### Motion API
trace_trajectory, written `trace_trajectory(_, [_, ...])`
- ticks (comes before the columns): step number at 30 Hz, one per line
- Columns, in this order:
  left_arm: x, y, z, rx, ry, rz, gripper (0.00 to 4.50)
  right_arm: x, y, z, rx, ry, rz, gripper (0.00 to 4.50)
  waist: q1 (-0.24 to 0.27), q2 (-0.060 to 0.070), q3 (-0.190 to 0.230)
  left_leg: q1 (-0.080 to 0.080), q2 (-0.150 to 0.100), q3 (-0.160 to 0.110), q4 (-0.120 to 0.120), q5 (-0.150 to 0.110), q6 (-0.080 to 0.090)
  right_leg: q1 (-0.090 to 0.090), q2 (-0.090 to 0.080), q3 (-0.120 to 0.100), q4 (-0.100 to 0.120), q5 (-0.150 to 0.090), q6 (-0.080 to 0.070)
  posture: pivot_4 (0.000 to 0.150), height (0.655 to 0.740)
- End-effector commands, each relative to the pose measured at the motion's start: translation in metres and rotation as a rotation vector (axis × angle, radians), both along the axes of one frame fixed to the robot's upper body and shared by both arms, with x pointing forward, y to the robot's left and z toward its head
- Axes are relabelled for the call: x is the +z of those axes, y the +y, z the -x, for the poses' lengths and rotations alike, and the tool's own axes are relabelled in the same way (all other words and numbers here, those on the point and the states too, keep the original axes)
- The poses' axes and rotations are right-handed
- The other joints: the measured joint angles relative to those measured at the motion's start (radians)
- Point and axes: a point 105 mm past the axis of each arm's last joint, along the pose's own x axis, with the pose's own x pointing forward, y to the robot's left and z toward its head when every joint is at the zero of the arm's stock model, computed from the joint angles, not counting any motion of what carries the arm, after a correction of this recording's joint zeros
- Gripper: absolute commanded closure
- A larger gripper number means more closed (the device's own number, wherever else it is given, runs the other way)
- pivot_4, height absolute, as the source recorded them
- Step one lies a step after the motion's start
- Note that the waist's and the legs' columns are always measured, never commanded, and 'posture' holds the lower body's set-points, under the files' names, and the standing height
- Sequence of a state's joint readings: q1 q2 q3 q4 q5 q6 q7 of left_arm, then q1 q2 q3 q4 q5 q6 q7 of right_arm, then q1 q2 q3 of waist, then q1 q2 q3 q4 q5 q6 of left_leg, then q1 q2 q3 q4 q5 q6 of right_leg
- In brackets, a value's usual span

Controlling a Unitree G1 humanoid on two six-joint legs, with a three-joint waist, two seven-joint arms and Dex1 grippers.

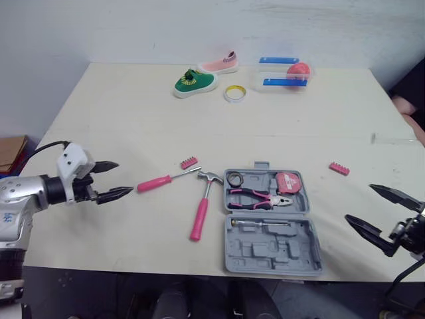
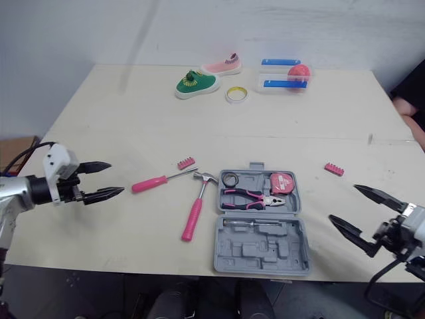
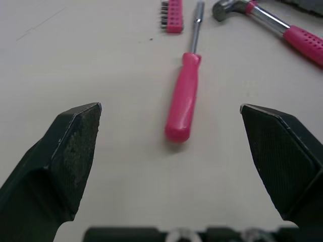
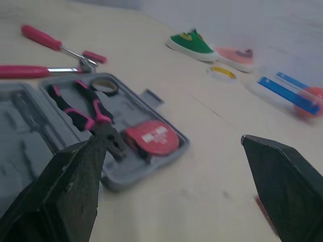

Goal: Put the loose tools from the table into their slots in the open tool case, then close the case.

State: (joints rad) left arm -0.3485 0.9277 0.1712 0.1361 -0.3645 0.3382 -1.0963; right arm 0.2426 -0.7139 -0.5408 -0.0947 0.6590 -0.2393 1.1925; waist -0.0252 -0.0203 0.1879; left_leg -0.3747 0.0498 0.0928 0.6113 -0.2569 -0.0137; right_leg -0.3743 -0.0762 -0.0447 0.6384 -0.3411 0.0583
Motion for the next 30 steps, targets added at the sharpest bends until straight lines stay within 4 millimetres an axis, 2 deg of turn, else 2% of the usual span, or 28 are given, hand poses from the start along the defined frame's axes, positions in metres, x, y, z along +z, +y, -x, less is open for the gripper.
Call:
trace_trajectory(1, [0.004, -0.011, -0.001, -0.071, 0.001, -0.067, 0.04, 0.01, 0.013, 0.001, 0.035, -0.036, -0.023, 0.0, -0.001, 0.0, 0.0, 0.0, 0.0, 0.0, 0.0, 0.0, 0.0, 0.0, 0.0, 0.0, 0.0, 0.0, 0.0, 0.15, 0.74])
trace_trajectory(2, [0.004, -0.017, 0.0, -0.091, 0.01, -0.062, 0.04, 0.01, 0.015, 0.001, 0.041, -0.034, -0.021, 0.0, -0.002, 0.0, 0.0, 0.0, 0.0, 0.0, 0.0, 0.001, 0.003, 0.0, 0.0, 0.001, 0.0, 0.0, 0.0, 0.15, 0.74])
trace_trajectory(3, [0.003, -0.034, 0.005, -0.14, 0.04, -0.037, 0.04, 0.009, 0.019, 0.002, 0.056, -0.034, -0.014, 0.0, -0.003, 0.0, 0.0, 0.0, 0.0, 0.001, 0.0, 0.002, 0.003, 0.0, 0.0, 0.001, 0.0, 0.0, 0.0, 0.15, 0.74])
trace_trajectory(7, [-0.006, -0.078, 0.023, -0.198, 0.138, -0.015, 0.04, 0.005, 0.03, 0.009, 0.115, -0.016, 0.021, 0.0, 0.0, 0.0, 0.0, -0.002, 0.0, 0.0, 0.0, 0.001, 0.004, -0.001, 0.0, 0.001, -0.001, 0.0, 0.0, 0.15, 0.74])
trace_trajectory(12, [-0.007, -0.101, 0.03, -0.163, 0.151, 0.004, 0.04, 0.004, 0.03, 0.011, 0.121, -0.008, 0.031, 0.0, -0.001, -0.002, 0.001, -0.002, -0.001, 0.0, 0.002, 0.002, 0.004, -0.001, 0.001, 0.001, 0.001, 0.0, 0.001, 0.15, 0.74])
trace_trajectory(17, [-0.032, -0.138, 0.035, -0.058, 0.201, -0.01, 0.04, 0.0, 0.03, 0.01, 0.119, 0.008, 0.023, 0.0, 0.002, -0.003, 0.002, 0.0, -0.002, 0.0, 0.003, 0.003, 0.004, 0.0, 0.001, 0.003, 0.004, 0.0, 0.002, 0.15, 0.74])
trace_trajectory(23, [-0.048, -0.158, 0.033, 0.07, 0.194, -0.008, 0.04, -0.001, 0.039, 0.007, 0.162, 0.005, 0.013, 0.0, 0.0, -0.006, 0.003, 0.0, -0.001, 0.0, 0.003, 0.003, 0.003, 0.0, 0.003, 0.004, 0.004, 0.0, 0.002, 0.15, 0.74])
trace_trajectory(27, [-0.053, -0.161, 0.03, 0.124, 0.172, -0.032, 0.04, -0.002, 0.04, 0.004, 0.161, 0.004, 0.01, 0.0, 0.002, -0.006, 0.003, 0.0, -0.001, 0.0, 0.003, 0.003, 0.002, 0.0, 0.003, 0.004, 0.004, 0.0, 0.002, 0.15, 0.74])
trace_trajectory(30, [-0.066, -0.167, 0.025, 0.21, 0.156, -0.042, 0.04, -0.004, 0.04, 0.002, 0.174, 0.011, 0.009, 0.0, 0.005, -0.006, 0.003, 0.0, -0.002, 0.0, 0.003, 0.003, 0.002, 0.0, 0.002, 0.004, 0.004, 0.0, 0.002, 0.15, 0.74])
